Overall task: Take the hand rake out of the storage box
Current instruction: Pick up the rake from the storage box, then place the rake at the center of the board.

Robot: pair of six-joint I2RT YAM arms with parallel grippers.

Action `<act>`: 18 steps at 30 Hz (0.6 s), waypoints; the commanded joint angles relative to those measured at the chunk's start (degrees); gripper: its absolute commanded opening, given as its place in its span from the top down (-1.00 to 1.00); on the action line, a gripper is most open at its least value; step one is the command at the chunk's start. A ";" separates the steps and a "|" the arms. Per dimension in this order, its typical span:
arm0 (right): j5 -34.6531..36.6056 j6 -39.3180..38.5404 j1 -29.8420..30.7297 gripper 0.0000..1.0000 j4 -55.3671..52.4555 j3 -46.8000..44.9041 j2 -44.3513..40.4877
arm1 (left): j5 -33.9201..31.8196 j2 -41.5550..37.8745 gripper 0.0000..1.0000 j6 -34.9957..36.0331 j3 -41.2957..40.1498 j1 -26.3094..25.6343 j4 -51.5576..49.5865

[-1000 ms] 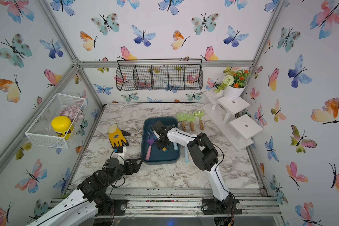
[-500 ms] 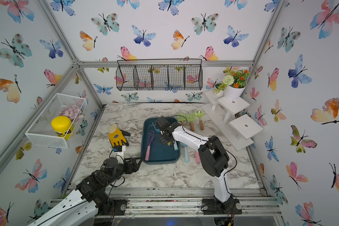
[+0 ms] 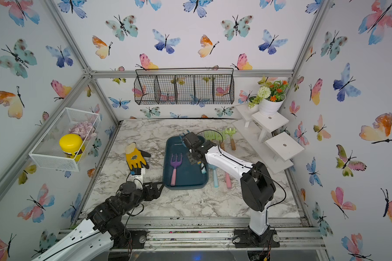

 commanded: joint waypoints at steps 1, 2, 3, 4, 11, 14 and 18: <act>1.77 1.33 0.21 0.83 -0.32 -1.03 -3.32 | -1.02 -0.39 -0.76 0.87 2.03 0.33 -0.77; 1.98 1.52 0.21 0.82 -0.49 -1.49 -3.92 | -1.01 -0.38 -0.77 0.95 2.15 0.32 -0.90; 2.18 1.70 0.13 0.82 -0.63 -1.98 -4.46 | -1.00 -0.38 -0.77 1.03 2.25 0.32 -1.03; 2.71 2.11 0.12 0.82 -1.02 -2.73 -5.16 | -0.92 -0.39 -0.77 1.17 2.39 0.32 -1.08; 5.18 4.60 -1.20 0.84 -1.38 -10.51 -11.60 | -0.83 -0.04 -0.77 2.17 2.91 0.37 -1.01; 4.65 4.70 -3.20 0.84 -1.34 -13.63 -14.37 | -0.71 0.23 -0.77 2.53 2.83 0.41 -0.60; 4.10 4.37 -6.47 0.84 -2.39 -16.87 -17.29 | -0.26 0.36 -0.77 2.71 2.34 0.41 0.44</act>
